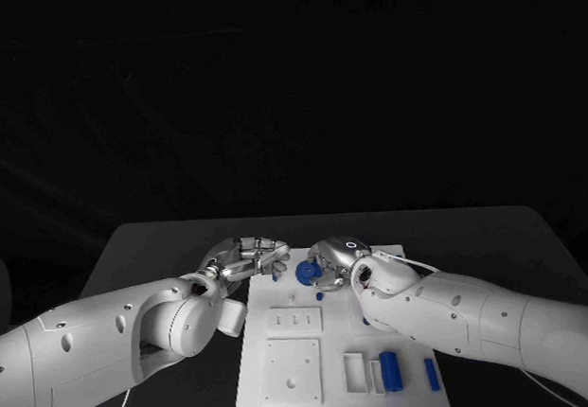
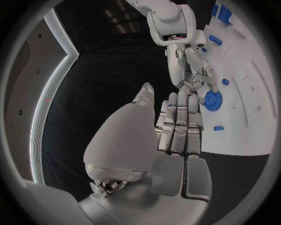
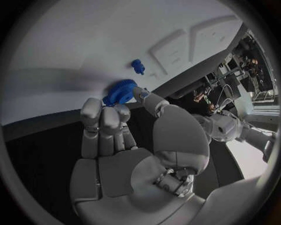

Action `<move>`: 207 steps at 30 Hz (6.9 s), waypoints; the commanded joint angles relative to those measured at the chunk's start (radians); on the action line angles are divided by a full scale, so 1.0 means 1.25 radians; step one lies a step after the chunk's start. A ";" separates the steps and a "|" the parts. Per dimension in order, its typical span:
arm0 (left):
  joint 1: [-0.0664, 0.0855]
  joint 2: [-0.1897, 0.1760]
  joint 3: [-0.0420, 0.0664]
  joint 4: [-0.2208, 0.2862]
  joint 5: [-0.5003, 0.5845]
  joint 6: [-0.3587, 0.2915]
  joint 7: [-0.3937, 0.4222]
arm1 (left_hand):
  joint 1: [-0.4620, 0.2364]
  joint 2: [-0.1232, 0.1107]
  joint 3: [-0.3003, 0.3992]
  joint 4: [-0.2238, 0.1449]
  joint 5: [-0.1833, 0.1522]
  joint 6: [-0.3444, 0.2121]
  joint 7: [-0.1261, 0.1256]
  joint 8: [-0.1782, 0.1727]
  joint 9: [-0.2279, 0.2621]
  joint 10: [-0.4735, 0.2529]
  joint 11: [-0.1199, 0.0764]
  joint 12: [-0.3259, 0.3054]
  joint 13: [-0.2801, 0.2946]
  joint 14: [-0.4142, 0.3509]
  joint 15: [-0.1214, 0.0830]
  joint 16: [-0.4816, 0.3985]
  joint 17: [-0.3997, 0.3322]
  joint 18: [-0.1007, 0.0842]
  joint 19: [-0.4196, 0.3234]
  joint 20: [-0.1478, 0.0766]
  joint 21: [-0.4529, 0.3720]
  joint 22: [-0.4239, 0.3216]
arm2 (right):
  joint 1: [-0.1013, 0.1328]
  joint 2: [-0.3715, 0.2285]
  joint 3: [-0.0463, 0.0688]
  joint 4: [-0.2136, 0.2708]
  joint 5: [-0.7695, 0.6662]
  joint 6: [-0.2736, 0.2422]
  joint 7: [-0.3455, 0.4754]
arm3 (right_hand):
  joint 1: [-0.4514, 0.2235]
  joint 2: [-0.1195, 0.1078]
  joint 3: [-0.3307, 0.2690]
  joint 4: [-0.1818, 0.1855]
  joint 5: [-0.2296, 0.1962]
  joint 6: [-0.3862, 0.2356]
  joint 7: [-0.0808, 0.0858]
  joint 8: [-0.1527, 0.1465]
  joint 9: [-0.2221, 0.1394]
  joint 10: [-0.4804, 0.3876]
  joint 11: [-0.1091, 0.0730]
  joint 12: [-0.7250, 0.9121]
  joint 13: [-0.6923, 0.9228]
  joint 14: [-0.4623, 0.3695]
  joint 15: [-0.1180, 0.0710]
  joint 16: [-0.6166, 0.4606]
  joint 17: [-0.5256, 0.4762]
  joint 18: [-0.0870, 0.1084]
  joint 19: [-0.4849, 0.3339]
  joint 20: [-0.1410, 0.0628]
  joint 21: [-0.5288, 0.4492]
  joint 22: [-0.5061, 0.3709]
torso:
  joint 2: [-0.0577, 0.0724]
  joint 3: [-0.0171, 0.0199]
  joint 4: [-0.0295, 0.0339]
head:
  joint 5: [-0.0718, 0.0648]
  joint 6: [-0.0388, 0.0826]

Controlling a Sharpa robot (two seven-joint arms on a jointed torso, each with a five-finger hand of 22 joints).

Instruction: Assemble the parts on the task board

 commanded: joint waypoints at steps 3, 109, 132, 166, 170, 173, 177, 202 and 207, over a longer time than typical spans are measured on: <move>0.001 0.000 0.001 0.002 -0.003 0.013 0.004 | 0.000 0.003 -0.005 0.000 0.003 0.000 0.002 -0.004 0.001 -0.004 0.001 -0.005 0.001 0.004 0.002 -0.005 0.001 0.014 -0.005 -0.001 -0.002 -0.001 | -0.002 -0.010 -0.002 0.010 0.004 0.038 0.002 | -0.007 0.005 -0.008 -0.002 0.008 -0.001 0.002 0.001 0.001 -0.001 -0.002 0.004 -0.002 0.003 -0.004 -0.005 0.002 0.055 -0.002 -0.003 0.001 0.012 | 0.000 -0.0001 -0.0013 | 0.002 -0.001; -0.006 -0.013 0.000 -0.050 -0.010 0.027 0.022 | 0.007 0.004 -0.008 -0.001 0.001 0.007 0.002 -0.008 0.010 0.020 -0.003 0.003 0.011 0.009 0.000 -0.007 0.008 0.014 -0.004 -0.002 0.000 -0.002 | -0.002 -0.292 0.070 0.002 0.257 0.084 0.284 | 0.046 0.033 -0.011 -0.083 0.039 0.036 0.007 0.025 0.010 -0.045 0.004 0.006 -0.009 -0.019 0.003 -0.031 0.008 0.055 -0.043 0.010 -0.015 0.014 | -0.024 0.0255 -0.0380 | -0.014 0.014; -0.010 -0.019 0.001 -0.018 -0.010 0.034 0.016 | 0.008 0.004 -0.011 0.000 0.001 0.006 0.001 -0.011 0.012 0.006 -0.001 -0.006 0.009 0.008 0.001 -0.009 0.010 0.013 -0.005 -0.002 0.000 -0.003 | -0.027 -0.224 0.069 -0.076 0.227 0.077 0.270 | 0.055 0.025 -0.021 -0.085 0.035 0.016 -0.006 0.019 0.008 -0.054 -0.008 0.004 -0.012 -0.024 -0.009 -0.036 0.010 0.055 -0.052 0.016 -0.015 0.014 | -0.004 0.0355 -0.0285 | -0.031 0.006; -0.010 -0.019 0.001 -0.021 -0.014 0.033 0.015 | 0.008 0.004 -0.011 0.000 0.001 0.005 0.002 -0.013 0.013 0.005 -0.001 -0.007 0.009 0.008 0.001 -0.009 0.011 0.013 -0.005 -0.002 0.000 -0.003 | -0.035 -0.206 0.069 -0.085 0.238 0.057 0.259 | 0.050 0.062 0.019 -0.063 -0.056 0.048 -0.011 0.042 0.016 -0.052 -0.013 0.010 -0.016 -0.019 -0.014 -0.038 0.016 0.055 -0.050 0.015 -0.011 0.013 | 0.010 0.0370 -0.0276 | -0.029 0.003; -0.010 -0.019 0.001 -0.024 -0.014 0.033 0.014 | 0.008 0.004 -0.011 0.000 0.001 0.005 0.002 -0.013 0.013 0.004 -0.001 -0.008 0.009 0.008 0.001 -0.009 0.011 0.013 -0.005 -0.002 0.000 -0.003 | -0.035 -0.206 0.069 -0.085 0.238 0.057 0.260 | 0.051 0.067 0.028 -0.060 -0.072 0.080 -0.007 0.059 0.023 -0.051 -0.009 0.010 -0.017 -0.019 -0.011 -0.038 0.017 0.055 -0.050 0.015 -0.011 0.013 | 0.010 0.0378 -0.0276 | -0.029 0.002; -0.010 -0.019 0.001 -0.025 -0.014 0.031 0.014 | 0.008 0.004 -0.011 0.000 0.001 0.005 0.002 -0.013 0.013 0.004 -0.001 -0.008 0.009 0.008 0.001 -0.009 0.011 0.013 -0.005 -0.002 0.000 -0.003 | -0.035 -0.206 0.069 -0.084 0.238 0.058 0.262 | 0.051 0.068 0.034 -0.061 -0.078 0.099 -0.003 0.068 0.027 -0.051 -0.006 0.011 -0.017 -0.018 -0.008 -0.037 0.018 0.055 -0.050 0.014 -0.010 0.014 | 0.010 0.0376 -0.0279 | -0.028 0.002; -0.010 -0.019 0.001 -0.026 -0.014 0.028 0.013 | 0.008 0.004 -0.011 0.000 0.001 0.005 0.002 -0.013 0.013 0.004 -0.001 -0.008 0.009 0.008 0.001 -0.009 0.011 0.013 -0.005 -0.002 0.000 -0.003 | -0.035 -0.203 0.069 -0.083 0.240 0.062 0.267 | 0.049 0.072 0.040 -0.063 -0.085 0.128 -0.009 0.081 0.035 -0.051 -0.011 0.012 -0.018 -0.018 -0.012 -0.038 0.019 0.055 -0.051 0.015 -0.008 0.014 | 0.010 0.0370 -0.0278 | -0.033 0.003; -0.010 -0.016 0.001 -0.030 -0.014 0.024 0.016 | 0.007 0.007 -0.009 0.000 0.000 0.007 0.003 -0.013 0.015 0.007 -0.002 -0.007 0.010 0.009 0.001 -0.010 0.012 0.013 -0.005 -0.002 0.000 -0.004 | -0.035 -0.209 0.069 -0.054 0.247 0.016 0.239 | 0.039 0.086 0.043 -0.070 -0.088 0.174 -0.025 0.098 0.051 -0.046 -0.026 0.016 -0.021 -0.015 -0.026 -0.039 0.023 0.055 -0.049 0.014 -0.003 0.013 | 0.010 0.0367 -0.0271 | -0.033 0.002; -0.010 -0.018 0.001 -0.033 -0.037 0.025 0.022 | 0.004 0.018 -0.005 -0.001 0.004 0.048 -0.010 0.004 0.028 0.054 -0.018 0.017 0.024 0.012 0.000 -0.010 0.016 0.013 -0.004 -0.003 0.002 -0.004 | -0.032 -0.221 0.070 -0.027 0.262 0.007 0.209 | 0.038 0.093 0.043 -0.076 -0.082 0.187 -0.030 0.103 0.057 -0.037 -0.031 0.018 -0.023 -0.010 -0.030 -0.037 0.025 0.055 -0.043 0.012 0.000 0.013 | 0.009 0.0367 -0.0283 | -0.032 0.005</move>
